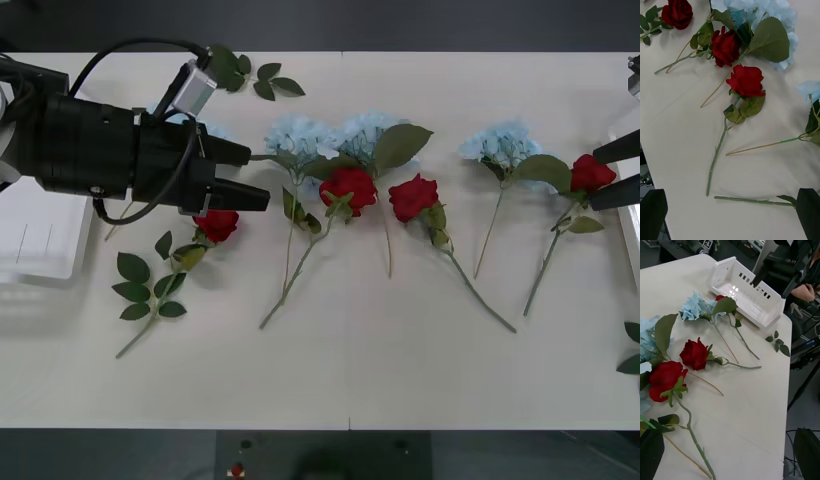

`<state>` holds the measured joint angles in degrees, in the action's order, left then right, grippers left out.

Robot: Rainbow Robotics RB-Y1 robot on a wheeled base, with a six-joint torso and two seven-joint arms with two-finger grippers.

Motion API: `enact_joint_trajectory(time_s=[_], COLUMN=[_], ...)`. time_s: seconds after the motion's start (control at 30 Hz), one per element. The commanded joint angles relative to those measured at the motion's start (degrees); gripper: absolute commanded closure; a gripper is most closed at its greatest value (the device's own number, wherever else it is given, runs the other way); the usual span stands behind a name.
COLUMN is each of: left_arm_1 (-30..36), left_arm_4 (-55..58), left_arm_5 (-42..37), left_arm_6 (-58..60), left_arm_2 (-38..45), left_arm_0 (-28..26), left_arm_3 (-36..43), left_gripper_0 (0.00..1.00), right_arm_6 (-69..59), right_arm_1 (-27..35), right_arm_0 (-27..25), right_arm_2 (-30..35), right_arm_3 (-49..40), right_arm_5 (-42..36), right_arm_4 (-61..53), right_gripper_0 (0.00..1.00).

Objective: Put the red flowers into the right box and the blue flowers into the left box

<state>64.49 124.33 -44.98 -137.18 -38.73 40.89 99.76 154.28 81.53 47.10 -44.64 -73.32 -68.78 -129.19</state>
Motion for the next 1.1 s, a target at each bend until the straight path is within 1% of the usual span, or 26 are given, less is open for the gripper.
enact_joint_trajectory(time_s=[0.03,0.13,0.23,0.3,0.37,0.4,0.43,0.5,0.7,0.9,1.0,1.1], left_arm_1=[-1.7,-1.8,-1.0,0.7,2.0,2.9,3.8,4.9,5.4,2.5,1.0,-0.9], left_arm_4=[0.3,2.1,3.4,3.5,3.8,4.1,4.1,2.8,-4.8,-10.3,-15.6,-20.4], left_arm_5=[0.9,2.6,2.7,2.6,1.9,1.0,0.0,-1.3,-5.2,-6.9,-7.0,-6.7], left_arm_6=[-1.8,-1.7,-1.2,-0.5,-0.1,0.2,0.3,0.3,1.0,2.1,3.0,3.8], left_arm_2=[0.4,0.8,0.8,0.8,0.8,0.8,0.8,0.8,0.8,0.8,0.8,0.8], left_arm_0=[-2.3,-2.1,-1.2,-0.2,0.6,1.3,1.8,2.5,5.3,7.5,8.2,8.4], left_arm_3=[-0.2,0.2,0.1,-0.2,-1.2,-2.6,-4.0,-6.8,-18.5,-30.0,-35.4,-39.4], left_gripper_0=[0.0,0.0,0.0,0.02,0.03,0.03,0.03,0.03,0.03,0.03,0.03,0.03], right_arm_6=[0.7,0.7,0.7,0.7,0.7,0.7,0.7,0.7,0.7,0.7,0.7,0.7], right_arm_1=[-0.9,-0.9,-0.9,-0.9,-0.9,-0.9,-4.0,-4.6,-3.1,-0.9,0.1,0.6], right_arm_0=[1.1,1.1,1.1,1.1,1.1,1.1,-1.6,-1.8,-1.6,-1.6,-1.6,-1.6], right_arm_2=[1.5,1.5,1.5,1.5,1.5,1.5,-0.9,-1.0,-0.4,1.8,2.4,2.3], right_arm_3=[0.4,0.4,0.4,0.4,0.4,0.4,-0.1,-0.3,-3.8,-8.3,-10.1,-9.9], right_arm_5=[0.0,0.0,0.0,0.0,0.0,0.0,-0.2,-0.1,1.8,2.2,1.9,1.8], right_arm_4=[-0.4,-0.4,-0.4,-0.4,-0.4,-0.4,-0.2,-0.4,0.7,6.6,11.1,13.2], right_gripper_0=[0.0,0.0,0.0,0.0,0.0,0.0,0.0,0.0,0.0,0.0,0.0,0.0])
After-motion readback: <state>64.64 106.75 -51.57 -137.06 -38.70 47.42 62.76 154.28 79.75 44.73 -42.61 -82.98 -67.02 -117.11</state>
